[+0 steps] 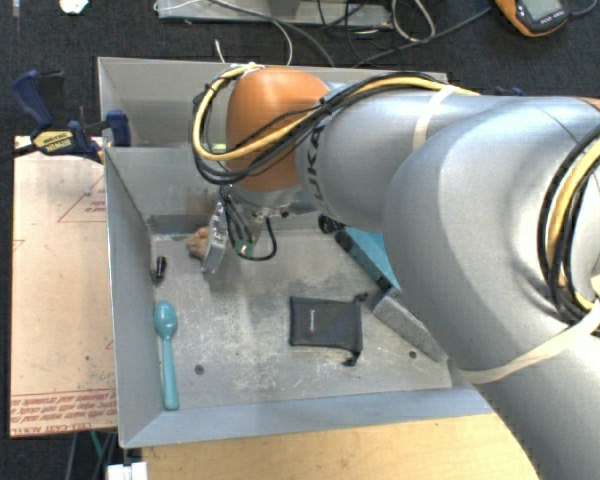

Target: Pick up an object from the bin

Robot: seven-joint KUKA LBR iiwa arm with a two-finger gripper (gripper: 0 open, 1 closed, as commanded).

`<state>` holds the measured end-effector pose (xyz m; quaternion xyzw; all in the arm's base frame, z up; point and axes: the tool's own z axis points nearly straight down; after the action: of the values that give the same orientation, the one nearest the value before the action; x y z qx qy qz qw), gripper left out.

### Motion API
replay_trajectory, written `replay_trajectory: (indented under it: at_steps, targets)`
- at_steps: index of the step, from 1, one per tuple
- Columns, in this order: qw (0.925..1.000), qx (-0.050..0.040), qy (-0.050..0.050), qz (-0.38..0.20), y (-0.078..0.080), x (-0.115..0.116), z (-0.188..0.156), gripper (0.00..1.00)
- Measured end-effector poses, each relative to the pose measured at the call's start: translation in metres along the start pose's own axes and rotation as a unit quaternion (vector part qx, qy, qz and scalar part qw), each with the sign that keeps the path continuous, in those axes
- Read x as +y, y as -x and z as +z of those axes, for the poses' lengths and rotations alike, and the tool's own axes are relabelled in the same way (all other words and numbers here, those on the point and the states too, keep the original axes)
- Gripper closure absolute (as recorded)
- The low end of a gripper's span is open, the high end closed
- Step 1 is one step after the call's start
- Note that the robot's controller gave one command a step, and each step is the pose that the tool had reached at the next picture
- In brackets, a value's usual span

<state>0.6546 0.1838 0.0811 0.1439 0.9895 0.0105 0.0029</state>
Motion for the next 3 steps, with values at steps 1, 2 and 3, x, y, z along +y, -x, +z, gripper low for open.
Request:
replay_trajectory:
  at_steps: [1,2,3]
  targets:
    - [1.0000,0.0047,-0.003,0.000,-0.003,-0.002,-0.021,1.00]
    - [1.0000,0.0002,0.000,0.000,0.000,0.000,-0.056,1.00]
    - [1.0000,0.0007,-0.001,0.000,-0.001,0.000,-0.065,1.00]
